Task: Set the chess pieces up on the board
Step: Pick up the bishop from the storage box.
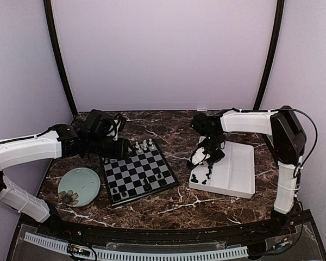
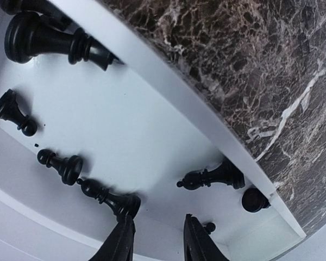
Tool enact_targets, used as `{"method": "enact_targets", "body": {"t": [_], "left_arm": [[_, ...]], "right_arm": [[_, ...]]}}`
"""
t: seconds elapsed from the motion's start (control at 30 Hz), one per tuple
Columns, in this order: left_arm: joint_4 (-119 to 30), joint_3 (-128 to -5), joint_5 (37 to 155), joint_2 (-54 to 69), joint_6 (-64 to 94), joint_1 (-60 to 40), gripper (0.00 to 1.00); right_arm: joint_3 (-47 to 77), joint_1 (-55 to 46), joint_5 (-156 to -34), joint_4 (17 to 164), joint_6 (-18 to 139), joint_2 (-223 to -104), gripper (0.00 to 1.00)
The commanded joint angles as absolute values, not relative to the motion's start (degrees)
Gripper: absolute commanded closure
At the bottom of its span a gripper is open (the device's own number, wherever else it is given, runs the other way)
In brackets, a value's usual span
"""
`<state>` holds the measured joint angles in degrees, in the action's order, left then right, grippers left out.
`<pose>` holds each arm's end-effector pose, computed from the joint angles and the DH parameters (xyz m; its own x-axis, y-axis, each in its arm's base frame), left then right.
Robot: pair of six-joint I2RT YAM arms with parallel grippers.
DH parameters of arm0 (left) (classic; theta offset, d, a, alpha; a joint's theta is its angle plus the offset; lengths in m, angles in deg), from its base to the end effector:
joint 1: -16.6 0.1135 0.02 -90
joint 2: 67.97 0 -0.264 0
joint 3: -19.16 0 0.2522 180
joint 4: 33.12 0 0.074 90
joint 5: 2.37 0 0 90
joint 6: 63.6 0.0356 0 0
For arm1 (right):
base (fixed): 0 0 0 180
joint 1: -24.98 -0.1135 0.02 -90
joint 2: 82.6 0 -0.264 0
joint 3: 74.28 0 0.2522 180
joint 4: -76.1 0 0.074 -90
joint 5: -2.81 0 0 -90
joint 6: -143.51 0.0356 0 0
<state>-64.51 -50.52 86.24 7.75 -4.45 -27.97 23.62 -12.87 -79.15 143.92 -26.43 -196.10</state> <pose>0.2091 -0.2048 0.2762 -0.7244 -0.0059 -0.6893 0.3685 0.8417 -0.3945 0.3037 0.2297 0.1793 0.4487 -0.8860 0.1168 -0.8763 -0.4619 -0.1371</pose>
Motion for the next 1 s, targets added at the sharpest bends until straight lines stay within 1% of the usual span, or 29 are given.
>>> {"method": "enact_targets", "body": {"t": [0.0,0.57,0.7,0.8,0.97], "left_arm": [[-63.8,-49.6,85.3,5.9,-4.7,-28.1,0.64],[-62.4,-47.1,84.1,3.9,-4.8,-28.1,0.64],[-62.2,-47.0,84.1,3.8,-4.7,-28.1,0.64],[-62.2,-47.0,84.1,3.7,-4.6,-28.1,0.63],[-62.1,-46.6,84.0,3.4,-4.7,-28.0,0.63]], "right_arm": [[22.3,-13.8,-78.3,147.8,-28.4,-197.5,0.66],[23.0,-17.2,-75.0,153.2,-31.3,-199.2,0.61],[19.7,-17.8,-73.0,148.8,-32.0,-198.6,0.61],[17.9,-17.8,-73.7,145.6,-31.9,-197.9,0.61],[21.2,-17.0,-75.4,145.8,-29.5,-198.3,0.62]]}}
